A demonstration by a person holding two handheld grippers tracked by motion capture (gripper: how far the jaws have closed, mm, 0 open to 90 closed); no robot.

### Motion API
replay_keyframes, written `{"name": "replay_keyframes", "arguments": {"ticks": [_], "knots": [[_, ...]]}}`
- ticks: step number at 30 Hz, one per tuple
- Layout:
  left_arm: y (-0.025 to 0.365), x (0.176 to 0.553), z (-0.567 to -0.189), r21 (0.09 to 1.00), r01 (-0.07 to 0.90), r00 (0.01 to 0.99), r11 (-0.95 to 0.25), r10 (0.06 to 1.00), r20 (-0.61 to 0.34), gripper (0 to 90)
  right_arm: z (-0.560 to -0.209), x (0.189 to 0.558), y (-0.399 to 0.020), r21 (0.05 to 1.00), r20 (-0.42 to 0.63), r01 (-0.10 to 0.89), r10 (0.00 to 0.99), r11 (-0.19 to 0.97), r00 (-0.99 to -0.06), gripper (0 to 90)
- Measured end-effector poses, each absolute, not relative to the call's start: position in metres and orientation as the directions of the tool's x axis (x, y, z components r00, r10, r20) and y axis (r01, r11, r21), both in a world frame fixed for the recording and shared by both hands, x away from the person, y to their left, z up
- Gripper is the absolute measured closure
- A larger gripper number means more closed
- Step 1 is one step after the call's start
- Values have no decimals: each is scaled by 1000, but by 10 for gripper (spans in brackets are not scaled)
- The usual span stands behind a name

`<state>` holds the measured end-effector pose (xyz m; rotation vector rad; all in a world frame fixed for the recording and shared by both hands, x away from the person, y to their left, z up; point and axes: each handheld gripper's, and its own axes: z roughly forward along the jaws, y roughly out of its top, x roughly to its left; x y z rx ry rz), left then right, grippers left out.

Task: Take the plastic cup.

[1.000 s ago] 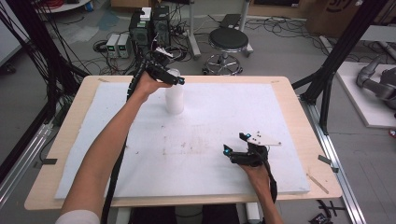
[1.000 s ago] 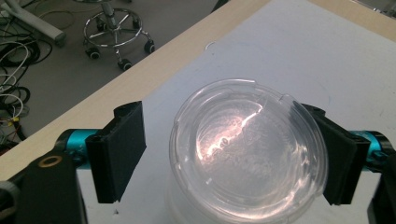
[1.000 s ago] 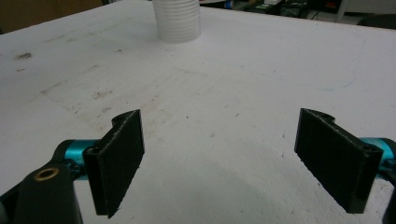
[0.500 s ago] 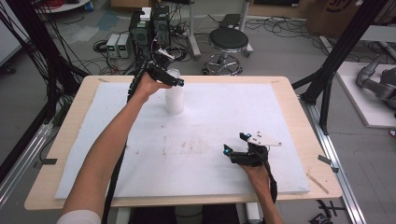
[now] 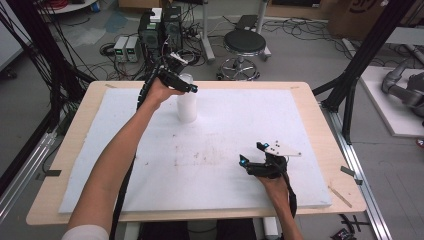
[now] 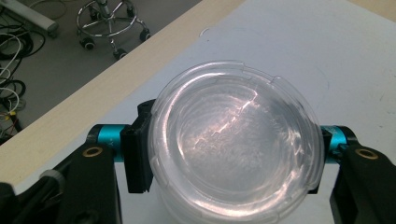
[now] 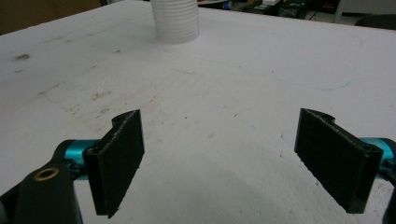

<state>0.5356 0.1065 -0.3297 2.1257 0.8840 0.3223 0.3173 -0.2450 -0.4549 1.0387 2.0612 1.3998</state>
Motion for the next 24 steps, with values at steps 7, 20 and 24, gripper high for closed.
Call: {"name": "replay_keyframes", "arguments": {"ticks": [7, 20, 24], "knots": [[107, 534, -327, 760, 479, 721, -438, 691, -56, 372, -455, 317, -245, 919, 53, 337, 781, 207, -623, 159], [110, 528, -296, 778, 447, 722, -442, 691, -22, 371, -455, 318, -245, 917, 54, 340, 779, 210, -625, 159], [111, 525, -264, 796, 416, 725, -440, 689, 1, 373, -455, 317, -244, 917, 50, 338, 780, 212, -624, 159]]}}
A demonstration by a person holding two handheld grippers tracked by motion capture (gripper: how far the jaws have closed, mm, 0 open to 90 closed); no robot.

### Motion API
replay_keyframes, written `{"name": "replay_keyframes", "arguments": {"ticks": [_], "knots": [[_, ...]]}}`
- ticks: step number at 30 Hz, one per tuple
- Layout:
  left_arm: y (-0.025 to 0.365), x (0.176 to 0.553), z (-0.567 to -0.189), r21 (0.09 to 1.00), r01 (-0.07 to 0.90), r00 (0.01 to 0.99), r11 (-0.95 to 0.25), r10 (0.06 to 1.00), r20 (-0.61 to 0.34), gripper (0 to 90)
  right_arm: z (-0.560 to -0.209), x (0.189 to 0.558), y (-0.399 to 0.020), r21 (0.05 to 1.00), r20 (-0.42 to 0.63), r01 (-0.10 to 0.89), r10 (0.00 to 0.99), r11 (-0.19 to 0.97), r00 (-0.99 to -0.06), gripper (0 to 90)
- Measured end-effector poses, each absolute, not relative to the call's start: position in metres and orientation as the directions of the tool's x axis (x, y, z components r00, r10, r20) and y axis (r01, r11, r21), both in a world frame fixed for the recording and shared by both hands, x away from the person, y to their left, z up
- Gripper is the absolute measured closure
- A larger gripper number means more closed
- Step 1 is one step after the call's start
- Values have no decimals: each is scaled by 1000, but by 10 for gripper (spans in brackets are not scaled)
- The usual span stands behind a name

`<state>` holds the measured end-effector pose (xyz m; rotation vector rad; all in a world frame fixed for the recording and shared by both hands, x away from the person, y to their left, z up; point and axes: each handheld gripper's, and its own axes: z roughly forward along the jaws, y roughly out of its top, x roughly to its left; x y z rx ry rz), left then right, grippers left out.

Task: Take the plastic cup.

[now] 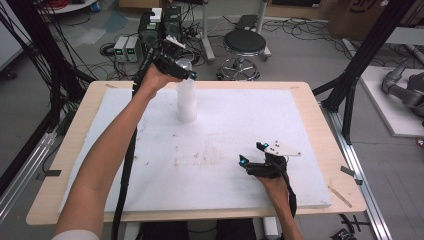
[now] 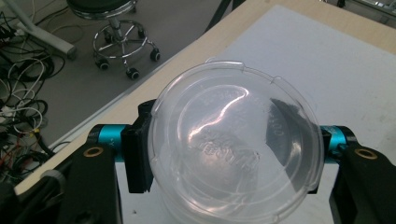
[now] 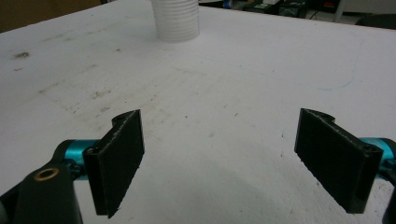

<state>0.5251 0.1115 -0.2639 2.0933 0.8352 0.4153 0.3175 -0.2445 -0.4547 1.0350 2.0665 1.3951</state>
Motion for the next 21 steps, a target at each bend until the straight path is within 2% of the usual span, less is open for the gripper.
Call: {"name": "replay_keyframes", "arguments": {"ticks": [8, 17, 21], "knots": [[119, 518, -222, 821, 374, 724, -430, 689, 32, 377, -455, 317, -244, 917, 50, 338, 781, 211, -622, 159], [124, 508, -218, 825, 365, 734, -432, 678, 30, 377, -455, 318, -245, 918, 57, 341, 782, 204, -621, 159], [125, 493, -218, 830, 335, 769, -445, 639, 32, 378, -455, 318, -245, 918, 53, 338, 780, 207, -623, 159]]}}
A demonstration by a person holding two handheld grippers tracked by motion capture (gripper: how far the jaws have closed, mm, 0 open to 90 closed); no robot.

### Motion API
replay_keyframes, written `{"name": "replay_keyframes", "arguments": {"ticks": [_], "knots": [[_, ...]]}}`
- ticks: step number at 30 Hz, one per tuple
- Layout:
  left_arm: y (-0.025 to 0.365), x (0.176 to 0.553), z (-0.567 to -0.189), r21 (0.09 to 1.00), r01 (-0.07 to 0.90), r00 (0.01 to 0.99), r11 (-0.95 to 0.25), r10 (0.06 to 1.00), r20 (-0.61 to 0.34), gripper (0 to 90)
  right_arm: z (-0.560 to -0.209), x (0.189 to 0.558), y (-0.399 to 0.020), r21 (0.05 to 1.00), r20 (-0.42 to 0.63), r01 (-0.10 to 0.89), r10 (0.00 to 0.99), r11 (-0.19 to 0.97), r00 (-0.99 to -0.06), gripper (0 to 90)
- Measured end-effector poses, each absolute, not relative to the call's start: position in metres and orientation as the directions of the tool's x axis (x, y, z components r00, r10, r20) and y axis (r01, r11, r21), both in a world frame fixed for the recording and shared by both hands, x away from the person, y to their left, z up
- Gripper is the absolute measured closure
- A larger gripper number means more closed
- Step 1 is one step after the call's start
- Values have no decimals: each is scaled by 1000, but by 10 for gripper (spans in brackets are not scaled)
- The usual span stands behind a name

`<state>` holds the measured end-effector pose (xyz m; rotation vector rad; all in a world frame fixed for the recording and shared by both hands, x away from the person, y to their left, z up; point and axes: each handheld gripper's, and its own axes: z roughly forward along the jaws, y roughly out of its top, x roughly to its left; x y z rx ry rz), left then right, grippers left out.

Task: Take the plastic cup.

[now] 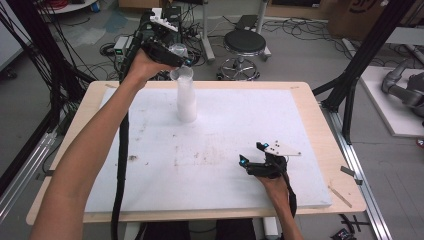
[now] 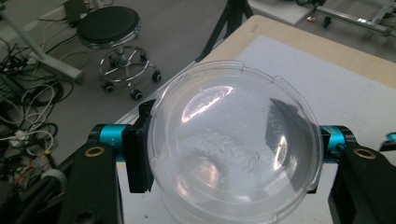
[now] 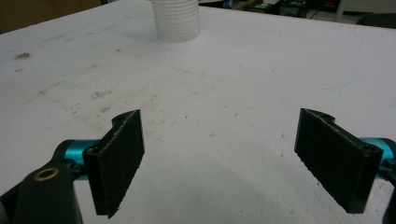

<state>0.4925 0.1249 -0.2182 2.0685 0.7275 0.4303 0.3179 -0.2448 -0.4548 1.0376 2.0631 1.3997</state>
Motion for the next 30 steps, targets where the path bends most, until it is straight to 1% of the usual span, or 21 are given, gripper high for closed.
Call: {"name": "replay_keyframes", "arguments": {"ticks": [7, 14, 15, 16, 17, 18, 19, 21, 23, 25, 30], "knots": [[134, 449, -215, 852, 271, 817, -449, 575, 43, 382, -455, 318, -245, 918, 51, 336, 778, 210, -626, 159], [143, 406, -227, 870, 223, 872, -439, 488, 23, 381, -455, 317, -245, 921, 55, 334, 779, 203, -625, 159], [143, 406, -227, 870, 223, 872, -439, 488, 23, 380, -455, 317, -245, 921, 55, 334, 779, 203, -625, 159], [144, 395, -231, 877, 203, 890, -434, 456, 20, 381, -455, 317, -245, 919, 55, 336, 779, 205, -625, 159], [144, 395, -231, 877, 203, 890, -434, 456, 20, 380, -455, 317, -245, 919, 55, 336, 779, 205, -625, 159], [145, 390, -233, 885, 193, 897, -423, 442, 15, 380, -455, 317, -245, 918, 58, 340, 778, 205, -625, 159], [146, 381, -239, 898, 173, 913, -404, 409, 8, 381, -455, 318, -245, 916, 56, 342, 777, 209, -627, 159], [147, 374, -246, 909, 164, 924, -384, 383, -4, 381, -455, 318, -245, 916, 55, 341, 778, 210, -626, 159], [147, 370, -249, 913, 160, 926, -375, 376, -7, 381, -455, 317, -245, 917, 50, 337, 779, 211, -625, 159], [149, 359, -259, 933, 145, 940, -330, 340, -26, 381, -455, 317, -244, 916, 50, 339, 779, 213, -625, 159], [151, 345, -273, 957, 129, 951, -261, 305, -45, 381, -455, 318, -244, 916, 42, 335, 780, 219, -625, 159]]}}
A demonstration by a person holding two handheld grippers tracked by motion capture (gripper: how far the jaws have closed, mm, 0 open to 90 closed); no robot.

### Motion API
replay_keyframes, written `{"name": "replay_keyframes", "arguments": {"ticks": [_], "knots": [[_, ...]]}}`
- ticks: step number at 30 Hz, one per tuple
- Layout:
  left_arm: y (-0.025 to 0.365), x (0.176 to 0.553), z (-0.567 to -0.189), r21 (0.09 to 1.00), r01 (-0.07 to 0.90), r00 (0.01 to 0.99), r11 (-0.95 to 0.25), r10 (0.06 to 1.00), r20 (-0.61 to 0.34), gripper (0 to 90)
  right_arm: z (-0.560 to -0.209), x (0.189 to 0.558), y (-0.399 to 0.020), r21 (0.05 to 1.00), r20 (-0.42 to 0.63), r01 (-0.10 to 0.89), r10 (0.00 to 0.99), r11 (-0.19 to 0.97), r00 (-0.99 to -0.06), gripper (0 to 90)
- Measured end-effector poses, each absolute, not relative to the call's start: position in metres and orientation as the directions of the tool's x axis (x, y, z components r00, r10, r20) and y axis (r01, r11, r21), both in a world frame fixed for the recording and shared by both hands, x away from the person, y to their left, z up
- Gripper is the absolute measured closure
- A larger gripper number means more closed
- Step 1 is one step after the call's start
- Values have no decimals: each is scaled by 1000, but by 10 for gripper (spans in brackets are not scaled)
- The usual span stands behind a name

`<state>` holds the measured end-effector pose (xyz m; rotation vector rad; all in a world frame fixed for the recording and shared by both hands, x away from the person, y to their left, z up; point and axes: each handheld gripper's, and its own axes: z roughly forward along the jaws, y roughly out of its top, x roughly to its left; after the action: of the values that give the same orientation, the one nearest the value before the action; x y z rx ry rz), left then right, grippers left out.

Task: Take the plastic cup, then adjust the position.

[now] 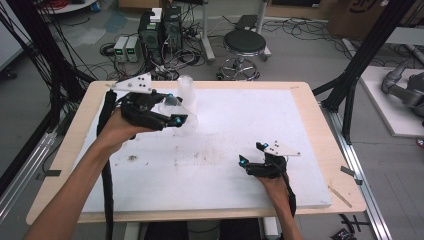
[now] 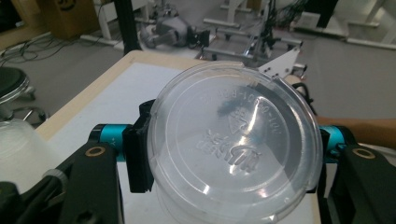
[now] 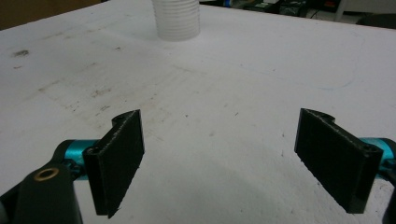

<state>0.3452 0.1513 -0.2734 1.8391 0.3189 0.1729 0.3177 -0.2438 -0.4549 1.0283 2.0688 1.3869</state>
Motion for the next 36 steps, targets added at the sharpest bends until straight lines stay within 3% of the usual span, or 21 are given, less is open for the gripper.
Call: {"name": "replay_keyframes", "arguments": {"ticks": [9, 12, 22, 36], "knots": [[160, 322, -319, 974, 130, 962, -187, 262, -78, 381, -455, 316, -243, 917, 31, 327, 780, 226, -625, 159], [165, 312, -336, 988, 109, 973, -113, 217, -83, 379, -455, 315, -243, 921, 26, 317, 777, 225, -629, 159], [169, 304, -361, 993, 85, 985, -86, 156, -71, 381, -455, 314, -244, 924, 21, 308, 772, 227, -635, 159], [172, 305, -363, 991, 95, 981, -99, 179, -77, 382, -455, 315, -245, 924, 46, 320, 770, 208, -636, 159]]}}
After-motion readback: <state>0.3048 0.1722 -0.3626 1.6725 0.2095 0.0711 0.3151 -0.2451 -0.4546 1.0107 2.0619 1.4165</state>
